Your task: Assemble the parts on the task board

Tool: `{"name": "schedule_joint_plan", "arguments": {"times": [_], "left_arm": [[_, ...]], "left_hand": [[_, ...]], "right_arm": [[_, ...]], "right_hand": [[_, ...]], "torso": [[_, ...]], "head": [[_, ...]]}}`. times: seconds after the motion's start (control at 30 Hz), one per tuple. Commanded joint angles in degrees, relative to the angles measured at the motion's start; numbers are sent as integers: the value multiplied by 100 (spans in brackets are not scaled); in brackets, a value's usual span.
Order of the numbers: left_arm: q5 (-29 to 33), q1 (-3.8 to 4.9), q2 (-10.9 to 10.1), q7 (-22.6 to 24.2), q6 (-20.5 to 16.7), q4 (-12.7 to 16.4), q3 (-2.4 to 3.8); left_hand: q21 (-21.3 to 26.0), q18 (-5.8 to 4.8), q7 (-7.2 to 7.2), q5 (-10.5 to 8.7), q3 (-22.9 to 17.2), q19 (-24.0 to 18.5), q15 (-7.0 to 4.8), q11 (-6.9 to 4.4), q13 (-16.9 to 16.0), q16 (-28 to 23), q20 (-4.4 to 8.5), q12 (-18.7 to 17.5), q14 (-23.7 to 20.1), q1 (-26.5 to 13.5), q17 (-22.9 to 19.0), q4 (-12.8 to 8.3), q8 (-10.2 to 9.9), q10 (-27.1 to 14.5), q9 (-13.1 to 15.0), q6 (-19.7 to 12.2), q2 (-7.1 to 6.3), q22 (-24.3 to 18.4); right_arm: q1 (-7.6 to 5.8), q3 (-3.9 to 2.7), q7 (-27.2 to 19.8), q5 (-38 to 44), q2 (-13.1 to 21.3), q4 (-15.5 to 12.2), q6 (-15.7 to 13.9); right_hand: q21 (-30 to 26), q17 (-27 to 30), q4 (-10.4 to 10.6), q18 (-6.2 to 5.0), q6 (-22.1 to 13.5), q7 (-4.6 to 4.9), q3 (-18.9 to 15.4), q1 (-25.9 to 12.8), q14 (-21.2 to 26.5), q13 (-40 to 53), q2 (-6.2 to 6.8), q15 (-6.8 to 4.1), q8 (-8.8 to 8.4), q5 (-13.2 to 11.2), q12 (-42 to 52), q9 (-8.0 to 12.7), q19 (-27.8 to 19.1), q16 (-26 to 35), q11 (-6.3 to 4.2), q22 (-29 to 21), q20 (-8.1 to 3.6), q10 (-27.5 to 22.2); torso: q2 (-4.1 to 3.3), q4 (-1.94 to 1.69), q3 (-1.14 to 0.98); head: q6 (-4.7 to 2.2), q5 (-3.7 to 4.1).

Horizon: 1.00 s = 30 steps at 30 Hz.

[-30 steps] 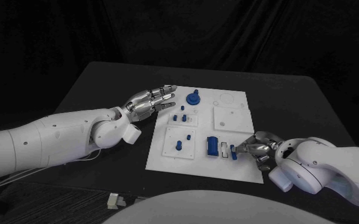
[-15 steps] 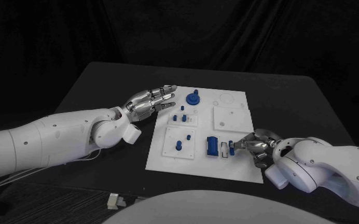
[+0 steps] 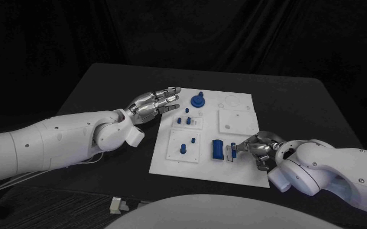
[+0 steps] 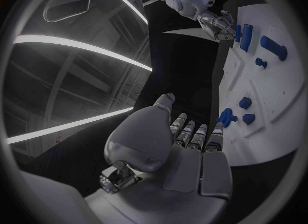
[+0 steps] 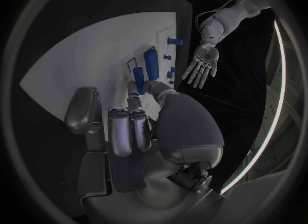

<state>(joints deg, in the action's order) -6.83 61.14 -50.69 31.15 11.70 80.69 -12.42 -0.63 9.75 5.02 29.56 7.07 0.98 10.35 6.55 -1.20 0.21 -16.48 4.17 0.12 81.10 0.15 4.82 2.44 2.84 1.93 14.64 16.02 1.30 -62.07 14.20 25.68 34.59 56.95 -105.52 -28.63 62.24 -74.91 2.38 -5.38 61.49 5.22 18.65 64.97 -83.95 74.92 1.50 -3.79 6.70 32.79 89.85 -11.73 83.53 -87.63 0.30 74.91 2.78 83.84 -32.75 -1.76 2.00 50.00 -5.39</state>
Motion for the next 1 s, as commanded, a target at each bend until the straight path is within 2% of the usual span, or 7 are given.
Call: {"name": "schedule_joint_plan", "arguments": {"times": [0.03, 0.13, 0.27, 0.47, 0.73, 0.8, 1.0], "left_arm": [[8, -4, 16, 80, 35, 4, 5], [8, -4, 23, 81, 41, 1, 5], [8, -4, 25, 82, 45, -2, 5], [8, -4, 25, 77, 53, -3, 5], [8, -4, 24, 68, 61, -5, 5], [8, -4, 26, 66, 65, -7, 5], [8, -5, 31, 64, 73, -13, 5]], "left_hand": [[-38, 32, 21, 23, -10, 34, 24, 57, -6, 8, -18, 25, 15, -66, 1, -13, 28, -3, 9, 22, -10, 8], [-38, 32, 21, 23, -10, 34, 24, 57, -6, 8, -18, 25, 15, -66, 1, -13, 28, -3, 9, 22, -10, 8], [-38, 32, 21, 23, -10, 34, 24, 57, -6, 8, -18, 25, 15, -66, 1, -13, 28, -3, 9, 22, -10, 8], [-38, 32, 21, 23, -10, 34, 24, 57, -6, 8, -18, 25, 15, -66, 1, -13, 28, -3, 9, 22, -10, 8], [-37, 30, 31, 23, -15, 33, 28, 61, -4, 8, -19, 26, 15, -70, 1, -19, 28, -5, 9, 22, -11, 7], [-37, 30, 31, 23, -15, 33, 28, 61, -4, 8, -19, 26, 15, -70, 1, -19, 28, -5, 9, 22, -11, 7], [-37, 30, 31, 23, -15, 33, 28, 61, -4, 8, -19, 26, 15, -70, 1, -19, 28, -5, 9, 22, -11, 7]], "right_arm": [[16, 0, -62, -12, -20, 13, 78], [20, 0, -54, -12, -37, 25, 117], [31, 1, -46, -12, -57, 41, 162], [54, 1, -13, -12, -81, 66, 233], [89, 1, 41, -12, -73, 67, 326], [92, 2, 56, -12, -71, 68, 355], [99, 2, 79, -12, -77, 74, 413]], "right_hand": [[-22, -380, 27, 14, -51, 3, -4, -47, -403, 1508, 19, 54, -42, -58, 15, 7, -58, 29, 42, 802, 2, 616], [-40, -375, 30, 10, -59, 5, -9, -46, -402, 1508, 20, 56, -47, -87, 15, 7, -63, 30, 44, 797, 4, 616], [-48, -362, 29, 9, -80, 10, -15, -39, -400, 1508, 21, 59, -58, -127, 15, 10, -66, 34, 47, 796, 6, 616], [-61, -349, 31, 8, -130, 28, -34, -28, -398, 1508, 21, 70, -86, -236, 15, 18, -71, 39, 62, 793, 15, 616], [-82, -328, 15, 4, -174, 43, -64, 3, -395, 1508, 39, 81, -107, -379, 15, 21, -77, 45, 75, 789, 24, 616], [-99, -317, 37, 2, -193, 53, -109, -2, -393, 1508, 31, 92, -113, -611, 15, 18, -80, 49, 86, 786, 34, 616], [-186, -223, 104, -13, -246, 69, -223, -33, -376, 1508, 22, 105, -134, -1101, 15, 17, -98, 77, 101, 764, 49, 616]], "torso": [[1, -3, 1], [1, -8, 0], [-3, 11, 3], [0, -5, 2], [-3, 3, 1], [-5, 2, 2], [-1, 3, 0]], "head": [[0, 5], [0, 8], [0, -21], [0, -11], [0, -20], [0, -17], [0, -22]]}}
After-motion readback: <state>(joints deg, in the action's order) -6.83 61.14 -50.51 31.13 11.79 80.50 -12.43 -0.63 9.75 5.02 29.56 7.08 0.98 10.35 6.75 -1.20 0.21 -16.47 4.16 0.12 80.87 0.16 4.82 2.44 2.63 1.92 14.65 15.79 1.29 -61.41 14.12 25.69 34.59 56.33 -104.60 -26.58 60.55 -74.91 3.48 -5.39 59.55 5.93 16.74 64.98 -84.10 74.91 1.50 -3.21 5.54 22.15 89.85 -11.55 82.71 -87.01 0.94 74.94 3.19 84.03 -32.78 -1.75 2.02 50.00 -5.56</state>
